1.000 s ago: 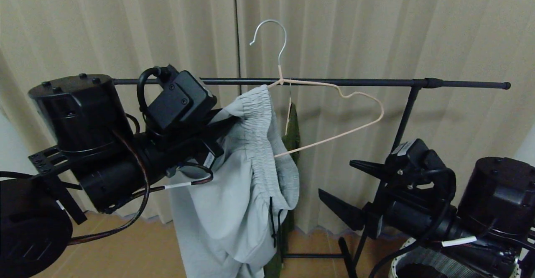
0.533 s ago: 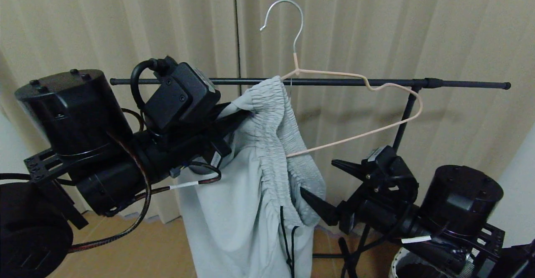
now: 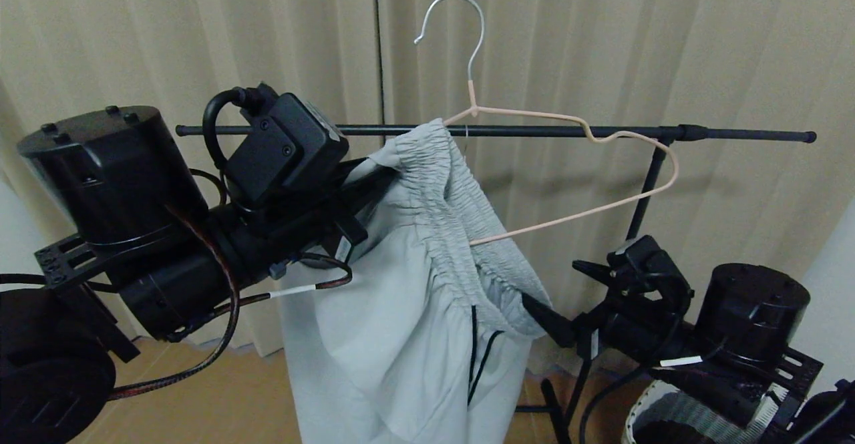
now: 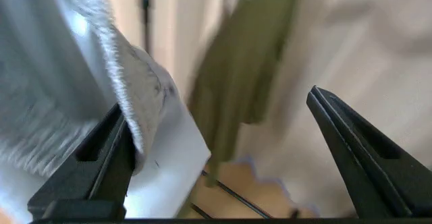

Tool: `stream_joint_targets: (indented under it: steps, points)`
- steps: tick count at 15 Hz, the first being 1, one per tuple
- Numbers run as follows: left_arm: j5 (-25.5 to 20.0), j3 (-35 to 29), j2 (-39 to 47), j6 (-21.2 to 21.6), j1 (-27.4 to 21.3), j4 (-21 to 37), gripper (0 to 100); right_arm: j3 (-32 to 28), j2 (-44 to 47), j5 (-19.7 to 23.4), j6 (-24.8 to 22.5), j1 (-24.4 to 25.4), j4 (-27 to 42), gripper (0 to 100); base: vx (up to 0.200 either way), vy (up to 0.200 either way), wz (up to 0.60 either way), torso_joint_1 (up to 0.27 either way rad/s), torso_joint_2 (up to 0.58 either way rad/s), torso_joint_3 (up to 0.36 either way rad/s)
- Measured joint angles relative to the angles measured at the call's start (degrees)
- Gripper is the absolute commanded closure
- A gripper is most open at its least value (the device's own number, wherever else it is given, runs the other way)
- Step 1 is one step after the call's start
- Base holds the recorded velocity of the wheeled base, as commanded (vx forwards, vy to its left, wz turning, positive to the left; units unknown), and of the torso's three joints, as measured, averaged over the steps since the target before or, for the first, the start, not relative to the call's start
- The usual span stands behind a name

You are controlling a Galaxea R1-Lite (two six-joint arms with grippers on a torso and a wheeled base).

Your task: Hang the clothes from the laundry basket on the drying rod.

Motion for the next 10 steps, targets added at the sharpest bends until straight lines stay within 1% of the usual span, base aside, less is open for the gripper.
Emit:
stream_joint_targets:
  steps: [3, 6, 10]
  points:
    - [0.0, 0.4, -0.4, 0.0, 0.0, 0.2, 100, 0.3, -0.3, 0.1, -2.1, -6.9, 0.0, 0, 0.000, 0.000, 0.00, 0.000, 0.00, 0.000]
    - [0.1, 3.2, -0.8, 0.8, 0.7, 0.2, 100, -2.1, -0.3, 0.2, -3.0, -13.5, 0.5, 0, 0.000, 0.000, 0.00, 0.000, 0.00, 0.000]
    - [0.1, 8.6, -1.5, 5.1, 3.5, 0.0, 100, -6.8, 0.0, 0.3, -3.1, -19.2, 1.3, 0, 0.000, 0.000, 0.00, 0.000, 0.00, 0.000]
